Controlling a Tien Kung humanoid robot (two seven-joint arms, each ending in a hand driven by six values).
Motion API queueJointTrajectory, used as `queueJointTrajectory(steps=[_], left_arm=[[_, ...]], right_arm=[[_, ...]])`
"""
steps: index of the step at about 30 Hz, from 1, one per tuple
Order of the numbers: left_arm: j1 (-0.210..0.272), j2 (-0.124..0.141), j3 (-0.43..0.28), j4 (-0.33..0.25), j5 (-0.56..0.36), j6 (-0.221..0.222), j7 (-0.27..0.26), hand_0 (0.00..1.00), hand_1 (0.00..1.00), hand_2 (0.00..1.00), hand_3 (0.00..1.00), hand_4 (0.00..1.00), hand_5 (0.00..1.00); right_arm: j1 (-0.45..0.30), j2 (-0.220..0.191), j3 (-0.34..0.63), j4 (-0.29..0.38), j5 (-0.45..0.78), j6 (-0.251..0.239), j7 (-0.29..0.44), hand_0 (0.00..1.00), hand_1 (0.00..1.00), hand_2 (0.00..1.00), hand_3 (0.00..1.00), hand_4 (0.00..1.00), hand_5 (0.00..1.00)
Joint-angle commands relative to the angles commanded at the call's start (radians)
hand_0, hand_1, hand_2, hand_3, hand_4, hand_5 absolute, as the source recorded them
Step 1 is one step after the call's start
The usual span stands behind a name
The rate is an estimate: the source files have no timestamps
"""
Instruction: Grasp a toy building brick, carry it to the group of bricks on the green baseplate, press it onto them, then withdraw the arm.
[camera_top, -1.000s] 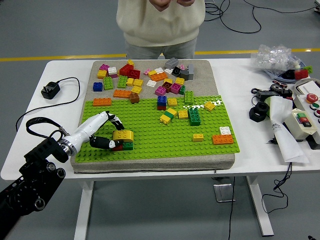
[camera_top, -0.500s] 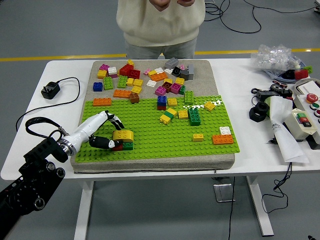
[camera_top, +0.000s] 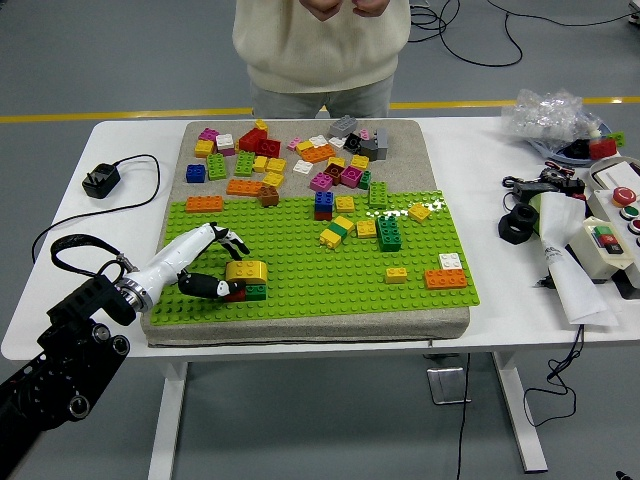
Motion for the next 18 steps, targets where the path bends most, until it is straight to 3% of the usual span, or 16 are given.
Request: queueJointTrajectory(steps=[18], left_arm=[[0.012, 0.004, -0.006, -0.021, -0.071, -0.025, 0.001, 0.998, 0.824, 0.747, 0.677, 0.928, 0.133]], right_arm=[[-0.002, 0.002, -0.002, 0.0, 0.001, 0.0, 0.0, 0.794, 0.701, 0.75, 0.709, 0.902, 0.549]])
